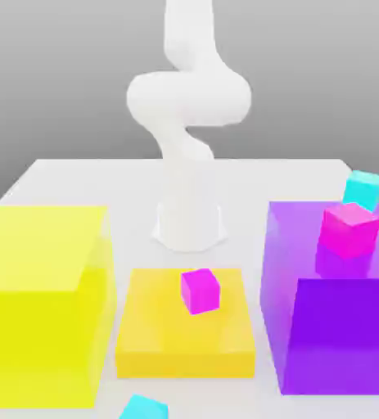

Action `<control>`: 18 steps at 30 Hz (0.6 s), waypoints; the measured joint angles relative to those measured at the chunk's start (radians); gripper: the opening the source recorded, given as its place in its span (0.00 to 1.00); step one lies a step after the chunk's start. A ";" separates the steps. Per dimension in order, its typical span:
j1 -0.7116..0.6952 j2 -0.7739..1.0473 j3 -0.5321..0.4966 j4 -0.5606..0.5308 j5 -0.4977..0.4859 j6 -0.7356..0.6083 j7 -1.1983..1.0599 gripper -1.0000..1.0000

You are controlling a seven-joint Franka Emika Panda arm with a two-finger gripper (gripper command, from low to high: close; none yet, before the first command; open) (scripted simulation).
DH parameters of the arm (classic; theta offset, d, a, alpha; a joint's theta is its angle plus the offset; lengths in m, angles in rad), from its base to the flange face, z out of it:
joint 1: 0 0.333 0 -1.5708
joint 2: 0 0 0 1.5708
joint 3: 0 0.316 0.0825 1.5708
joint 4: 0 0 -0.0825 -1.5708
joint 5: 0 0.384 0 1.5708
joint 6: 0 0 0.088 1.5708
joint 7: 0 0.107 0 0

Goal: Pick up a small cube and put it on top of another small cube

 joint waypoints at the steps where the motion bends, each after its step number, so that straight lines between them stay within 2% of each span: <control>1: 0.023 0.034 -0.024 0.000 0.011 0.008 -0.044 0.50; 8: 0.151 0.258 -0.165 0.004 0.109 0.056 -0.349 0.50; 18: 0.243 0.581 -0.282 0.011 0.282 0.118 -0.804 0.50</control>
